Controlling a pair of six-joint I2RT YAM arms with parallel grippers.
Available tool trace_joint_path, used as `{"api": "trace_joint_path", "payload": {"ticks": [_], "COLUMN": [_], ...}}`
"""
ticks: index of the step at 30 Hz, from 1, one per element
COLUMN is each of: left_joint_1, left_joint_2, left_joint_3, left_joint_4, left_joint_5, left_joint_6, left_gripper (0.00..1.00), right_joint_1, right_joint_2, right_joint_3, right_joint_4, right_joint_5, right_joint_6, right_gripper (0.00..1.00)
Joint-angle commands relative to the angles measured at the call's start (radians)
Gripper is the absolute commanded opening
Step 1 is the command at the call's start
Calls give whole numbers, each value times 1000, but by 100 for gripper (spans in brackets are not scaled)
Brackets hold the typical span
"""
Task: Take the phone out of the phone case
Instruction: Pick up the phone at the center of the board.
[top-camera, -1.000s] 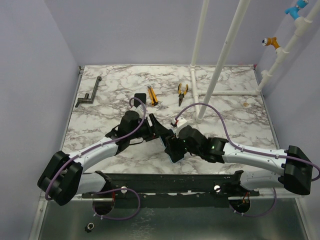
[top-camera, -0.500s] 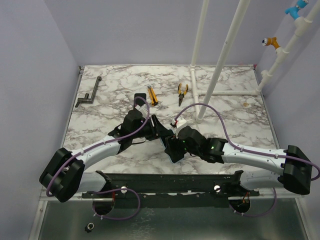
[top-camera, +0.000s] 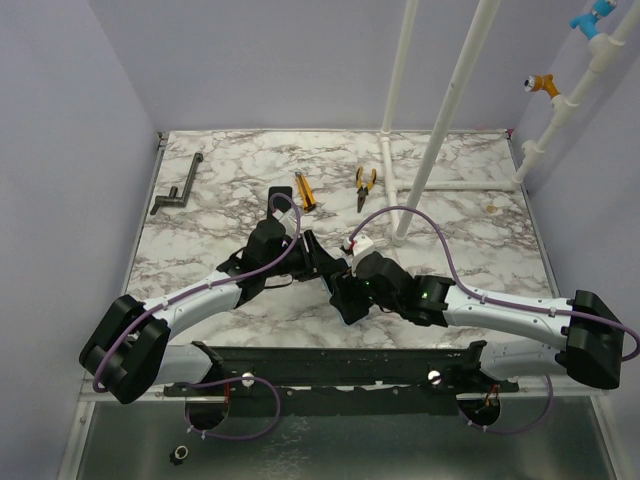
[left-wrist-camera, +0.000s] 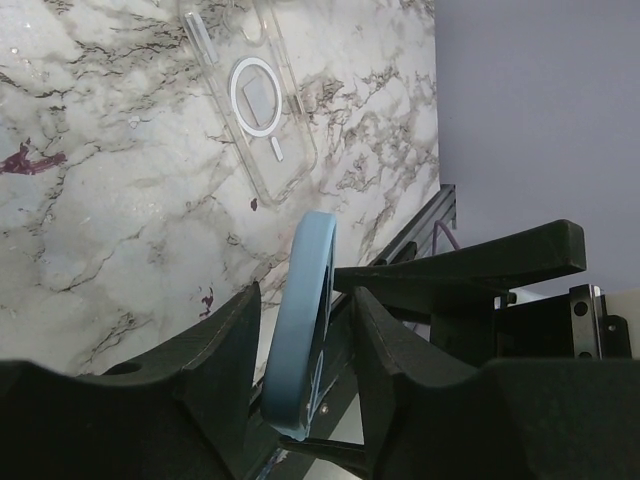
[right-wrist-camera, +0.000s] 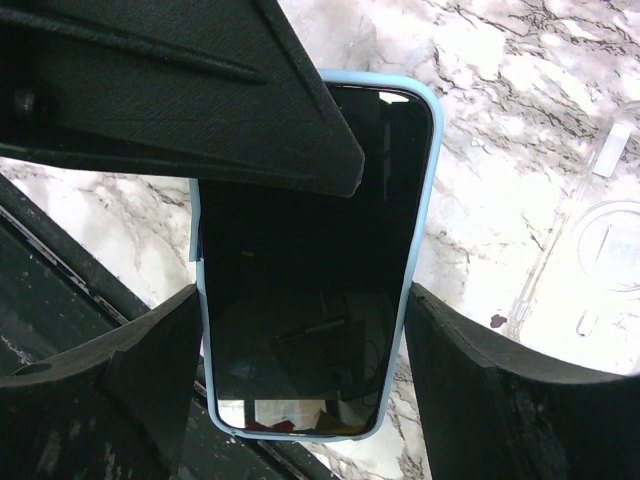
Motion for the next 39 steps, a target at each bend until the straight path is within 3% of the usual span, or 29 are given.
{"api": "trace_joint_path", "payload": {"ticks": [1, 17, 18, 21, 23, 29, 31, 32, 39], "left_joint_1": [-10, -11, -9, -10, -11, -9, -10, -8, 1], "left_joint_2": [-4, -4, -12, -35, -54, -124, -149, -161, -241], "left_joint_3": [5, 17, 15, 11, 8, -17, -21, -21, 20], "left_joint_4": [28, 31, 32, 33, 32, 30, 24, 22, -6], "left_joint_5": [29, 30, 23, -1, -21, -139, -184, -204, -322], "left_joint_6": [9, 14, 14, 17, 17, -8, -12, -14, -13], "left_gripper": [40, 0, 0, 0, 0, 0, 0, 0, 0], "right_joint_1": [10, 11, 11, 10, 10, 10, 10, 11, 11], "right_joint_2": [-2, 24, 26, 27, 16, -40, -46, -47, -36], "right_joint_3": [42, 73, 77, 82, 79, 62, 66, 73, 100], "right_joint_4": [51, 28, 23, 17, 24, 60, 55, 49, -1], "right_joint_5": [36, 49, 51, 57, 61, 90, 118, 128, 176], "right_joint_6": [-13, -21, -21, -13, -2, 24, 48, 64, 241], "right_gripper": [0, 1, 6, 45, 63, 81, 96, 99, 100]}}
